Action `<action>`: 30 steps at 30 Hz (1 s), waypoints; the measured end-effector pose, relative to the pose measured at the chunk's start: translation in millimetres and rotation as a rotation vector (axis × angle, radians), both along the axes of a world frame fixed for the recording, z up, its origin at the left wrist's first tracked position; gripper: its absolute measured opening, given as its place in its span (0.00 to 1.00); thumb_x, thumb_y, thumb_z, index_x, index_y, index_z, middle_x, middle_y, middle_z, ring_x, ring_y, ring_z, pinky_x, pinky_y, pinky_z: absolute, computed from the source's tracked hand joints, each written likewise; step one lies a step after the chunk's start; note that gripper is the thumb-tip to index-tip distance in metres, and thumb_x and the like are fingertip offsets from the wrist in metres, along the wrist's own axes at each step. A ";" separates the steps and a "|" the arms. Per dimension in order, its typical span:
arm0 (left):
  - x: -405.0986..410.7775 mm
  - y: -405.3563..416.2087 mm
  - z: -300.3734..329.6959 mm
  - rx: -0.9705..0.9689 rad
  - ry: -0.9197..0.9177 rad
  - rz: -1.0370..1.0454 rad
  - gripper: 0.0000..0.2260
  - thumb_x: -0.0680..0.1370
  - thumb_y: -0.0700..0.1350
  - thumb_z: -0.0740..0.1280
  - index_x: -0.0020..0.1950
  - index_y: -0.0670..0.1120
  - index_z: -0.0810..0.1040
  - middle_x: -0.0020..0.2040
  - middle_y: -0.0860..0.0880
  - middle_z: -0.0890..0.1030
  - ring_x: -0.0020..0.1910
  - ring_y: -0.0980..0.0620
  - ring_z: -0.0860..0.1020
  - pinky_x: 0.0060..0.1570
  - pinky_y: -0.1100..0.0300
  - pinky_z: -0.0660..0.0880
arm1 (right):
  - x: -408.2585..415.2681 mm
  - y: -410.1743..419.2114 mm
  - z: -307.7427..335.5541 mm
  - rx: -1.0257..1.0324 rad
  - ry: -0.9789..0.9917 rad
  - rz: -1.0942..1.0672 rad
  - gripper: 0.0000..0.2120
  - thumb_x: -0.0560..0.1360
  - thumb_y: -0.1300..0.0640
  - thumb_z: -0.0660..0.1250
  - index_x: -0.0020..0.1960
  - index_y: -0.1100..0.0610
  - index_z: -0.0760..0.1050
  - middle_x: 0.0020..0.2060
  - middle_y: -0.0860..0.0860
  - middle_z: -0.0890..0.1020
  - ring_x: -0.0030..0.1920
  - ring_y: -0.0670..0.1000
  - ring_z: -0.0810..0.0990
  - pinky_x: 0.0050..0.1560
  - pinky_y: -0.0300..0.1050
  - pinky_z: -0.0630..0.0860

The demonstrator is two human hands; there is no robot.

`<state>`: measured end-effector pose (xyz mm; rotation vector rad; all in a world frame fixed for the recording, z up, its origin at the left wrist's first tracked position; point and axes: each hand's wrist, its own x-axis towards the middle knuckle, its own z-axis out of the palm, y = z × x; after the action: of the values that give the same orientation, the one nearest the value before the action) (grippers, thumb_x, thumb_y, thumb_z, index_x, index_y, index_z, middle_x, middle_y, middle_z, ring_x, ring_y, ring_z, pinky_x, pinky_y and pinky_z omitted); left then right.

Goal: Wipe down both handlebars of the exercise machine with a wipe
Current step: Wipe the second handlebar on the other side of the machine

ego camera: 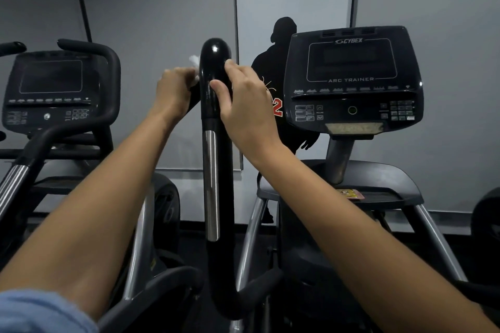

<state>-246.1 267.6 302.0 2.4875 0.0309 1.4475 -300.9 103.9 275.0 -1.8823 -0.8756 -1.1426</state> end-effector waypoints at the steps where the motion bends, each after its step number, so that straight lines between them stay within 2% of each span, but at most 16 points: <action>1: -0.3 9.2 -4.4 0.038 0.009 0.037 0.07 0.77 0.39 0.61 0.45 0.40 0.79 0.40 0.39 0.80 0.39 0.39 0.77 0.43 0.50 0.76 | -0.1 0.1 -0.1 0.002 0.003 0.001 0.20 0.79 0.55 0.59 0.69 0.63 0.67 0.61 0.57 0.75 0.57 0.56 0.76 0.53 0.41 0.68; 3: -5.5 28.5 -18.9 0.066 0.021 0.082 0.09 0.76 0.34 0.62 0.50 0.41 0.80 0.43 0.37 0.81 0.42 0.37 0.79 0.44 0.47 0.77 | -1.5 0.6 -0.7 0.004 0.010 0.004 0.21 0.80 0.54 0.59 0.69 0.63 0.67 0.62 0.56 0.75 0.59 0.56 0.76 0.56 0.43 0.69; 6: -18.0 46.6 -39.9 0.067 0.037 0.081 0.11 0.72 0.28 0.64 0.48 0.40 0.80 0.41 0.38 0.81 0.42 0.37 0.78 0.43 0.44 0.76 | -2.9 0.4 -0.5 0.010 0.009 0.011 0.20 0.80 0.55 0.59 0.69 0.63 0.67 0.62 0.56 0.75 0.58 0.55 0.76 0.55 0.40 0.68; 10: -24.7 31.4 -34.0 0.027 -0.126 -0.006 0.07 0.74 0.32 0.66 0.50 0.38 0.80 0.44 0.38 0.82 0.43 0.40 0.79 0.45 0.45 0.77 | -3.6 1.1 -0.8 0.020 0.006 0.011 0.20 0.80 0.55 0.59 0.68 0.63 0.67 0.61 0.56 0.75 0.57 0.56 0.77 0.53 0.41 0.69; 12: -21.0 9.8 -25.3 0.072 -0.223 -0.047 0.06 0.76 0.36 0.65 0.51 0.38 0.79 0.43 0.39 0.82 0.41 0.41 0.80 0.44 0.48 0.77 | -3.4 1.5 -0.8 0.020 0.008 0.004 0.20 0.80 0.55 0.59 0.69 0.63 0.67 0.61 0.56 0.75 0.58 0.56 0.76 0.53 0.40 0.68; 15: -9.5 -10.8 -27.6 0.174 -0.210 -0.023 0.06 0.78 0.36 0.63 0.50 0.36 0.78 0.42 0.37 0.81 0.38 0.39 0.79 0.41 0.49 0.77 | -3.8 1.9 -0.1 0.015 0.013 -0.005 0.20 0.80 0.54 0.59 0.69 0.62 0.67 0.62 0.56 0.74 0.59 0.56 0.76 0.54 0.42 0.68; 18: 2.8 2.2 -43.8 0.286 -0.164 0.031 0.09 0.76 0.33 0.64 0.56 0.36 0.77 0.56 0.35 0.78 0.49 0.35 0.80 0.46 0.45 0.79 | -3.3 0.8 -0.1 0.008 0.008 -0.007 0.20 0.80 0.54 0.59 0.69 0.62 0.67 0.62 0.56 0.75 0.58 0.56 0.76 0.53 0.42 0.69; 20: 8.0 24.7 -54.1 0.382 -0.078 0.075 0.21 0.73 0.29 0.66 0.65 0.39 0.73 0.67 0.40 0.72 0.62 0.39 0.75 0.53 0.43 0.77 | -2.2 0.4 -0.4 0.007 0.000 -0.012 0.20 0.80 0.54 0.59 0.69 0.62 0.67 0.62 0.56 0.75 0.58 0.55 0.76 0.53 0.41 0.69; 22: 1.6 41.5 -63.6 0.418 -0.041 0.096 0.27 0.70 0.25 0.66 0.68 0.39 0.70 0.70 0.42 0.68 0.66 0.41 0.71 0.57 0.42 0.75 | -2.3 1.0 -0.5 0.018 -0.003 -0.004 0.20 0.80 0.54 0.59 0.69 0.63 0.67 0.61 0.56 0.75 0.58 0.55 0.77 0.53 0.41 0.70; 24: -11.2 49.8 -74.0 0.443 -0.071 0.119 0.28 0.68 0.22 0.65 0.67 0.36 0.70 0.68 0.39 0.70 0.63 0.37 0.73 0.54 0.39 0.75 | -2.9 1.5 -0.9 0.028 -0.002 0.002 0.20 0.80 0.55 0.59 0.68 0.63 0.67 0.60 0.57 0.76 0.57 0.54 0.77 0.52 0.39 0.69; 27: -26.7 55.3 -79.9 0.380 -0.138 0.100 0.22 0.70 0.23 0.64 0.63 0.35 0.73 0.60 0.35 0.76 0.54 0.33 0.78 0.51 0.38 0.76 | -3.7 1.3 -1.5 0.024 -0.001 0.012 0.20 0.80 0.56 0.59 0.69 0.64 0.67 0.60 0.57 0.76 0.57 0.54 0.77 0.52 0.36 0.67; 29: -29.4 51.6 -69.9 0.226 -0.200 0.089 0.15 0.74 0.28 0.62 0.59 0.36 0.76 0.50 0.35 0.81 0.45 0.35 0.81 0.45 0.42 0.79 | -4.0 0.9 -1.4 0.023 0.003 0.021 0.20 0.80 0.56 0.59 0.69 0.64 0.67 0.61 0.57 0.75 0.57 0.55 0.77 0.53 0.36 0.68; 30: -29.1 45.3 -58.8 0.080 -0.246 0.043 0.11 0.75 0.31 0.62 0.56 0.37 0.77 0.45 0.37 0.82 0.42 0.39 0.81 0.43 0.45 0.78 | -4.1 0.8 -1.3 0.023 0.006 0.026 0.20 0.80 0.56 0.59 0.69 0.64 0.67 0.61 0.58 0.75 0.58 0.55 0.77 0.54 0.38 0.68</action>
<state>-275.3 312.9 243.2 2.3631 -0.0216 1.7955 -305.0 104.7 273.6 -1.8499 -0.8767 -1.1262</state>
